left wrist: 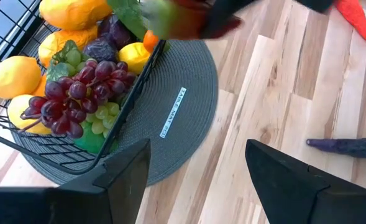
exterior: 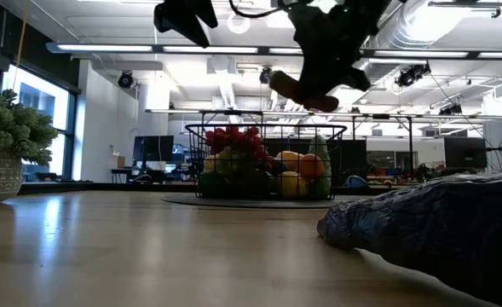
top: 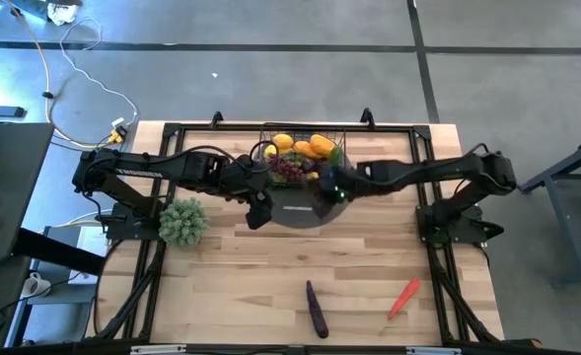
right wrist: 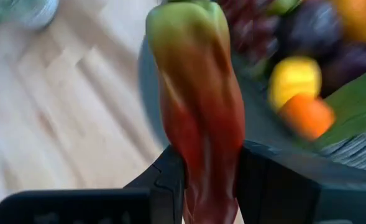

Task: Build produce basket
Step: Put the red chili pepper into the wire basket

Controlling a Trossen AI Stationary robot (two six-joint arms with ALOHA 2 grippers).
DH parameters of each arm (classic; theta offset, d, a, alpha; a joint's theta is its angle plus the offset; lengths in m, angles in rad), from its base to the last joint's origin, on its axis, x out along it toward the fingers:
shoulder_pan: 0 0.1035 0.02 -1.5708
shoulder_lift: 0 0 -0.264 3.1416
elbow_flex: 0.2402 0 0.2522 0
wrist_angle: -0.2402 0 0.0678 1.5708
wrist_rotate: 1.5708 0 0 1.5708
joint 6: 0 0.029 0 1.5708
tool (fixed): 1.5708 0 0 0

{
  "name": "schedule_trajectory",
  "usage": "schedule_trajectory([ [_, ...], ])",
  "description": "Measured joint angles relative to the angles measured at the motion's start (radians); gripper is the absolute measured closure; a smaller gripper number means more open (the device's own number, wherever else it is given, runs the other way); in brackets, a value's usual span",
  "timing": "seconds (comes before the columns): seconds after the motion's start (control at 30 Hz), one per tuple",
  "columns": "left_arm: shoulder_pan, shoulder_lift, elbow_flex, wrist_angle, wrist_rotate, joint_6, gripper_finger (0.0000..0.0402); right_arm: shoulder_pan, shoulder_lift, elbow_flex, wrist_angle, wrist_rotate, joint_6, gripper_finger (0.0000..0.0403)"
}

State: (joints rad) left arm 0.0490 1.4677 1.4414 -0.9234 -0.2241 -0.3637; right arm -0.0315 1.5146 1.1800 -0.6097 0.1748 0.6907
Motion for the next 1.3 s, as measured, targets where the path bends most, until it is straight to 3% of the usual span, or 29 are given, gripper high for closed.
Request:
schedule_trajectory([
  [0.33,0.004,0.0,0.0,0.0,0.0,-0.009,0.0149,-0.168,0.0,0.005,0.108,0.121,-0.085,0.0327],
  [0.57,0.002,0.0,0.0,0.027,-0.004,-0.048,0.0149,-0.221,0.002,-0.044,0.253,0.213,-0.097,0.0327],
  [1.03,0.001,0.0,0.0,0.068,-0.004,-0.026,0.0149,-0.223,0.077,-0.135,0.33,0.154,-0.063,0.0324],
  [1.3,-0.014,0.0,0.0,0.068,0.004,-0.045,0.0149,-0.223,0.087,-0.135,0.334,0.143,-0.063,0.027],
])
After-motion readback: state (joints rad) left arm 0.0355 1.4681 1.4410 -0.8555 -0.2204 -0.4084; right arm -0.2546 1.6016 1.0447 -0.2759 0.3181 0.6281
